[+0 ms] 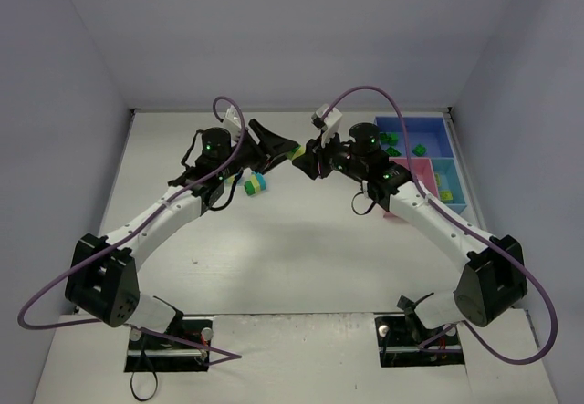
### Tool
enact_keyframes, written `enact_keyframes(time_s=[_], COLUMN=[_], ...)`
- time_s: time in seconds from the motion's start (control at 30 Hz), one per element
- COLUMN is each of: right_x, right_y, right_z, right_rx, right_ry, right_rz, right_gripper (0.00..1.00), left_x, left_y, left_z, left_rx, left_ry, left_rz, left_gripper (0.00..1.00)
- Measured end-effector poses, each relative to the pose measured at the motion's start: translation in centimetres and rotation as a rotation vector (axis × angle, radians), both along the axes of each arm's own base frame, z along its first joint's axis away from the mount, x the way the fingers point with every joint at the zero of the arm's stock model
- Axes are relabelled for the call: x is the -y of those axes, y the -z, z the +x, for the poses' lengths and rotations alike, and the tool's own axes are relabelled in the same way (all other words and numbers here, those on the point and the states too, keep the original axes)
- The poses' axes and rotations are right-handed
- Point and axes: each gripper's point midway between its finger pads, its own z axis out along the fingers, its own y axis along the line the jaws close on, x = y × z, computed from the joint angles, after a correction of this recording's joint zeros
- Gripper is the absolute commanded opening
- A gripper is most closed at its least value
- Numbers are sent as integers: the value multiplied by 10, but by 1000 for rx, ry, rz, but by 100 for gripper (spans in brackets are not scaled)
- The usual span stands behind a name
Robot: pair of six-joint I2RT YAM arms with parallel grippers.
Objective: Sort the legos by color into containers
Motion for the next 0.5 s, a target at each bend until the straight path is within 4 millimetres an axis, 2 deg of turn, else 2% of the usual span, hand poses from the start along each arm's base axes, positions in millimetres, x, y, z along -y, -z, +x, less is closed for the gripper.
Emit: enact_keyframes(time_s=[0.17,0.27,0.3,0.4,0.5], right_x=[0,0,0,0,2], right_y=[0,0,0,0,0], right_z=[0,0,0,0,1], right_rx=[-1,-1,-1,-4,-5], right_ry=[0,0,0,2,7], right_rz=[0,0,1,2,2], right_gripper=[0,0,0,1,1], left_x=[-1,-2,-1,0,1], left_y=[1,2,2,3,3], left_z=[2,3,2,3,4], left_rx=[4,8,8,11,13], left_ry=[-12,-15,-13,-10,-7], left_rz=[8,13,14,16,13], left_gripper=[39,27,19,11,9])
